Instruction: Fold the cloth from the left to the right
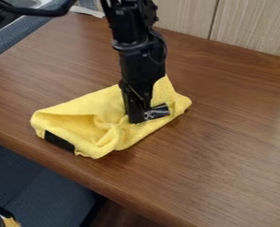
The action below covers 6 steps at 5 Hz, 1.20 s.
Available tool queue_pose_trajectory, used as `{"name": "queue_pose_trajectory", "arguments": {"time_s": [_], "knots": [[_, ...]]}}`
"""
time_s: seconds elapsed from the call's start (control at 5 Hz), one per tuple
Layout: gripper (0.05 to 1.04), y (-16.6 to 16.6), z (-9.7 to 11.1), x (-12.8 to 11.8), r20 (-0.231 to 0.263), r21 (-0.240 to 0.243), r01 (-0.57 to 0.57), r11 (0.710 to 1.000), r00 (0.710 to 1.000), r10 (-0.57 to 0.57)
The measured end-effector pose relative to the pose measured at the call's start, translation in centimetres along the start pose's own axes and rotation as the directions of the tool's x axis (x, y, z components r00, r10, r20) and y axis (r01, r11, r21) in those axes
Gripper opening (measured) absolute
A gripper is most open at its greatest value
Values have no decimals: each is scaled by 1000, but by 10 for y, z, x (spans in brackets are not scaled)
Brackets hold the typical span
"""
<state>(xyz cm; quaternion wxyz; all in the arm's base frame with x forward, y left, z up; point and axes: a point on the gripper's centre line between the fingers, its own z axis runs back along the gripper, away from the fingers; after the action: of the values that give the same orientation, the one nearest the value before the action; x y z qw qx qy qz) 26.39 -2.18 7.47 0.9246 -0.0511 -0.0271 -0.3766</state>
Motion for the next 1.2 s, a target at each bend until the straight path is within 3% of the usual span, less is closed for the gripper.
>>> {"name": "queue_pose_trajectory", "arguments": {"time_s": [0.2, 0.6, 0.8, 1.2], "knots": [[255, 1, -1, -1, -15, -4, -16, 1000, 1000, 16], [815, 0, 11, -4, -12, 28, 10, 1000, 1000, -10], [1008, -2, 23, -5, 3, 42, 15, 999, 1000, -15], [1001, -3, 58, 3, 83, 75, 13, 997, 996, -19]]}}
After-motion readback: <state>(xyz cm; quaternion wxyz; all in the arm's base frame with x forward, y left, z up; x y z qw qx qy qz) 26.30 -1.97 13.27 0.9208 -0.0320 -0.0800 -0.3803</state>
